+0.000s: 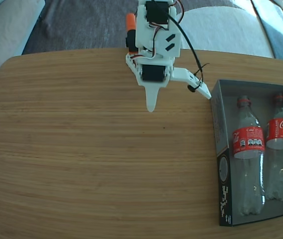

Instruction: Grasp the bottles and put them in the box.

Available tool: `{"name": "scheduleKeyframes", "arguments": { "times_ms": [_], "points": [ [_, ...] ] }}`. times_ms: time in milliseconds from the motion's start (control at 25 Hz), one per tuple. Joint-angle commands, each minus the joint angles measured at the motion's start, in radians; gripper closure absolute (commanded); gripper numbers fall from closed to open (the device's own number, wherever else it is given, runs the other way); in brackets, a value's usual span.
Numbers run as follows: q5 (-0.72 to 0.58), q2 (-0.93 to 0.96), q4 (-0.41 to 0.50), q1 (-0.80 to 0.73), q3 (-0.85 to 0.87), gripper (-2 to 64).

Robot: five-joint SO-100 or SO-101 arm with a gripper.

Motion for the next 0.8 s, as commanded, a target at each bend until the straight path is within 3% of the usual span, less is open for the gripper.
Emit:
{"name": "scheduleKeyframes", "arguments": {
  "times_ms": [0,760],
  "points": [
    [0.005,0.02,-0.012,0.008,0.011,61.9],
    [-0.063,0.178,0.023,0.071,0.103,61.9]
  ]
}}
